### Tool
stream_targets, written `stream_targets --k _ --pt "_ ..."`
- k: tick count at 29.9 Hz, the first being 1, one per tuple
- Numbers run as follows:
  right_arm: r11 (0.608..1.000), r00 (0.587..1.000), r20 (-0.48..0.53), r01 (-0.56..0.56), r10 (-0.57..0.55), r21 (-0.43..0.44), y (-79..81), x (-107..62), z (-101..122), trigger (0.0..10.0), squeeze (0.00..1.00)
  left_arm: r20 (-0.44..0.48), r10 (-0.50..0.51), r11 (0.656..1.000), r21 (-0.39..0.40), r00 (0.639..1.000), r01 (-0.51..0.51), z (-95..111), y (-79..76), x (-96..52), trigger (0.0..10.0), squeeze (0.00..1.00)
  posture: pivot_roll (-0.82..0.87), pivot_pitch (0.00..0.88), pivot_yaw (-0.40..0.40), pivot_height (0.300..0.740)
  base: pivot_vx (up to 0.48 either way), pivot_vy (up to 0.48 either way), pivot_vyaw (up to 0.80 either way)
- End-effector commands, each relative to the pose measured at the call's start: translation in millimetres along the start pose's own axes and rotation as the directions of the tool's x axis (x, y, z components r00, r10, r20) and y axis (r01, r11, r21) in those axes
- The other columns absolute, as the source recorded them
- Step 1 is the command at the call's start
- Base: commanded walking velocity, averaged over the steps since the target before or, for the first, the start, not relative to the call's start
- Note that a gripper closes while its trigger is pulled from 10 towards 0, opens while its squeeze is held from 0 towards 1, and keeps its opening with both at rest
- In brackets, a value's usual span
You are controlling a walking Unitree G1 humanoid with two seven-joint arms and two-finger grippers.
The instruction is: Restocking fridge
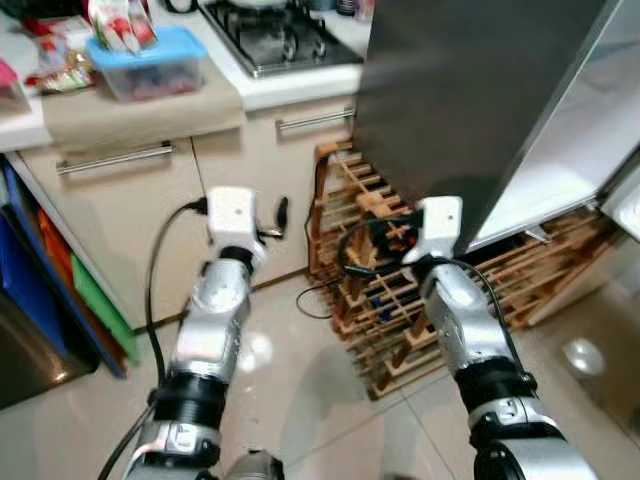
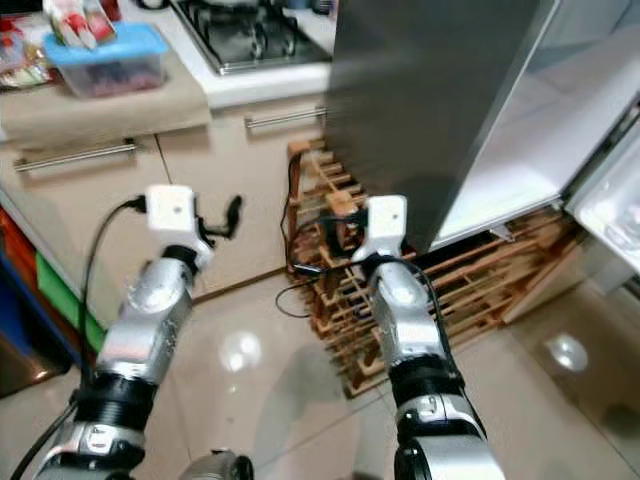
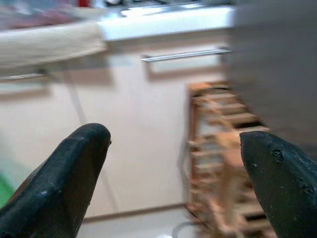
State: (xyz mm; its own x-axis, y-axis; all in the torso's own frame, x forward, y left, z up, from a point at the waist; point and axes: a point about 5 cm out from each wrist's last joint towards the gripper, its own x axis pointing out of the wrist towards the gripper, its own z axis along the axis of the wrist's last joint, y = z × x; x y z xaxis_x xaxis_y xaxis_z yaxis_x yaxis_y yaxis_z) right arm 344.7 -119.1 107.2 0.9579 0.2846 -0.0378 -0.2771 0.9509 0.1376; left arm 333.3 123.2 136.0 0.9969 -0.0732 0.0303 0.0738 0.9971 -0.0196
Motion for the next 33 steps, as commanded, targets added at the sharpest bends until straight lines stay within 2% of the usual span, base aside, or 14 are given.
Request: stream_targets --k 1,4,6,8,9,10,11,12,20,24,29,33 --pt "1.000 1.000 0.025 0.002 -0.002 0.011 -3.8 -0.8 7 10.0 0.00 -0.049 -0.055 0.998 0.038 0.997 0.057 -5 -12.3 -0.4 10.0 0.00 -0.09 0.000 -0.020 0.740 0.000 0.000 0.56" --pt "1.000 1.000 0.030 -0.004 0.003 0.014 -3.2 -1.0 8 10.0 0.00 -0.088 -0.067 0.996 0.060 0.994 0.072 -13 -13.6 -1.6 10.0 0.00 -0.09 0.000 -0.021 0.740 0.000 0.000 0.51" --pt "1.000 0.999 0.033 -0.005 0.005 0.015 -3.4 -1.3 9 10.0 0.00 -0.114 -0.066 0.997 0.034 0.991 0.070 -18 -13.0 -2.5 10.0 0.00 -0.10 0.000 -0.022 0.740 0.000 0.000 0.48" --pt "1.000 0.999 0.034 -0.005 0.004 0.016 -4.1 -1.6 9 10.0 0.00 -0.134 -0.041 0.999 0.021 0.990 0.044 -22 -8.7 -2.3 10.0 0.00 -0.10 0.000 -0.024 0.740 0.000 0.000 0.49" --pt "1.000 0.999 0.035 0.005 -0.006 0.013 -6.6 -2.0 10 10.0 0.00 -0.139 0.024 1.000 0.014 0.990 -0.022 -23 0.4 -0.8 10.0 0.00 -0.10 0.000 -0.028 0.740 0.000 0.000 0.49" --pt "1.000 0.999 0.036 0.011 -0.011 0.012 -7.5 -2.1 10 10.0 0.00 -0.135 0.050 0.999 0.022 0.990 -0.048 -22 3.5 -0.1 10.0 0.00 -0.10 0.000 -0.028 0.740 0.000 0.000 0.49" --pt "1.000 0.999 0.036 0.011 -0.011 0.012 -7.5 -2.1 10 10.0 0.00 -0.135 0.050 0.999 0.022 0.990 -0.048 -22 3.5 -0.1 10.0 0.00 -0.10 0.000 -0.028 0.740 0.000 0.000 0.49" --pt "1.000 0.999 0.047 0.018 -0.018 -0.004 -9.0 -2.5 12 10.0 0.00 -0.100 0.087 0.996 0.027 0.991 -0.084 -16 5.9 1.7 10.0 0.00 -0.10 0.000 -0.032 0.740 0.000 0.000 0.49" --pt "0.999 0.997 0.066 0.039 -0.038 -0.018 -12.1 -3.0 16 10.0 0.00 -0.032 0.100 0.993 0.072 0.994 -0.098 -2 5.5 5.1 10.0 0.00 -0.10 0.000 -0.031 0.740 0.000 0.000 0.49" --pt "0.998 0.997 0.071 0.043 -0.040 -0.036 -11.3 -2.0 17 10.0 0.00 -0.012 0.107 0.993 0.042 0.994 -0.107 3 6.5 7.4 10.0 0.00 -0.09 0.000 -0.032 0.740 0.000 0.000 0.49" --pt "0.996 0.992 0.108 0.065 -0.057 -0.067 -10.6 -0.2 24 10.0 0.00 0.007 0.127 0.991 0.036 0.992 -0.127 10 7.7 13.4 10.0 0.00 -0.10 0.000 -0.034 0.740 0.480 0.000 0.20" --pt "0.994 0.991 0.114 0.081 -0.073 -0.068 -12.4 -1.2 24 10.0 0.00 0.037 0.103 0.993 0.046 0.994 -0.105 16 3.3 15.4 10.0 0.00 -0.10 0.000 -0.031 0.740 0.480 0.000 0.00"
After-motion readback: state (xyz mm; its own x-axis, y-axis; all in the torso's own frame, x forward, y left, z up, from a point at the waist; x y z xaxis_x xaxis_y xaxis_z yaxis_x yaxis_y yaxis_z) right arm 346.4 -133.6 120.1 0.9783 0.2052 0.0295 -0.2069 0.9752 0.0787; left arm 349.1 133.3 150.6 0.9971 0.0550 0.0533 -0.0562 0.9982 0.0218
